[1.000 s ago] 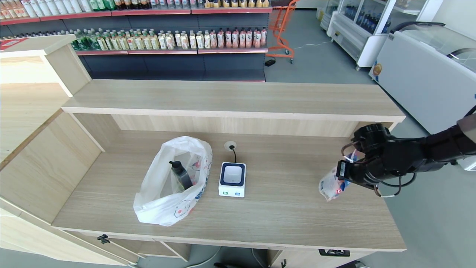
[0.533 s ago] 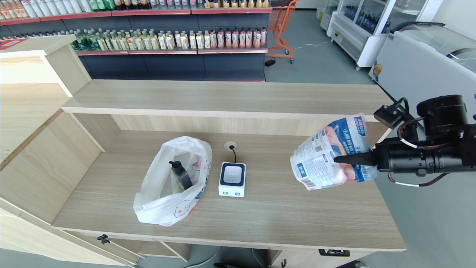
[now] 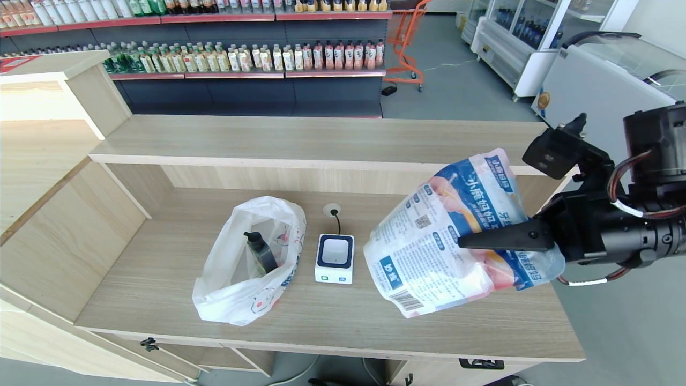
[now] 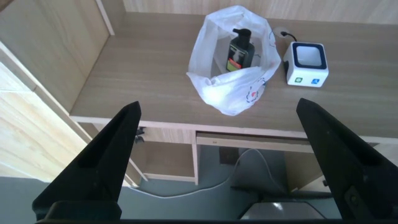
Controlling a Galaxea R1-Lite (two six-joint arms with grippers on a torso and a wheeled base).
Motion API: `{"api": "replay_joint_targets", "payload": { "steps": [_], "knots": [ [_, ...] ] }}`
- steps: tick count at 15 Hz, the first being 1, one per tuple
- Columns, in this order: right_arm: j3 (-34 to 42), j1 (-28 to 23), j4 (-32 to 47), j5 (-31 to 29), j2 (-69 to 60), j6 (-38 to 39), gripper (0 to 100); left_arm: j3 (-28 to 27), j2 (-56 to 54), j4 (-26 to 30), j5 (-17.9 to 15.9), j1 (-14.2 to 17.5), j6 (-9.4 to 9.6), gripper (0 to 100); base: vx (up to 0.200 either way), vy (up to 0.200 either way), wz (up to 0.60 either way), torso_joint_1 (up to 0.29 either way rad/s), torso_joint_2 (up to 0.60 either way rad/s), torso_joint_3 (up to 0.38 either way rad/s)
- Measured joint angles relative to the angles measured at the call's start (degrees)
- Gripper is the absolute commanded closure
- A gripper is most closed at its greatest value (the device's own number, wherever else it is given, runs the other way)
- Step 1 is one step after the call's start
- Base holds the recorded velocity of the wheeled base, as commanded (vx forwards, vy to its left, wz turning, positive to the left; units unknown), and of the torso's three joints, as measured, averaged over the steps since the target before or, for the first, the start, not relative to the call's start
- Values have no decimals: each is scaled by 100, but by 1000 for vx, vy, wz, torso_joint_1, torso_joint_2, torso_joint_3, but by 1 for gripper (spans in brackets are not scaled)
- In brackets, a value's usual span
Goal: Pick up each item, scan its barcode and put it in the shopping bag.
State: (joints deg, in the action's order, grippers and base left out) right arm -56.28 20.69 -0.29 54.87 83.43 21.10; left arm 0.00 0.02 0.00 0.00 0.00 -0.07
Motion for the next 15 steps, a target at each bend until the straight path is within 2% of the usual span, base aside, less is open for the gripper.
{"api": "replay_joint_targets", "payload": {
  "steps": [2,9,15],
  "knots": [
    [-2,141,-6,12,-85,257,100,0,0,0,0,0,0,0,0,0,0,0,0,0],
    [-20,367,-11,12,-215,451,100,0,0,0,0,0,0,0,0,0,0,0,0,0],
    [-49,373,-213,168,-444,1336,100,0,0,0,0,0,0,0,0,0,0,0,0,0]
  ]
}}
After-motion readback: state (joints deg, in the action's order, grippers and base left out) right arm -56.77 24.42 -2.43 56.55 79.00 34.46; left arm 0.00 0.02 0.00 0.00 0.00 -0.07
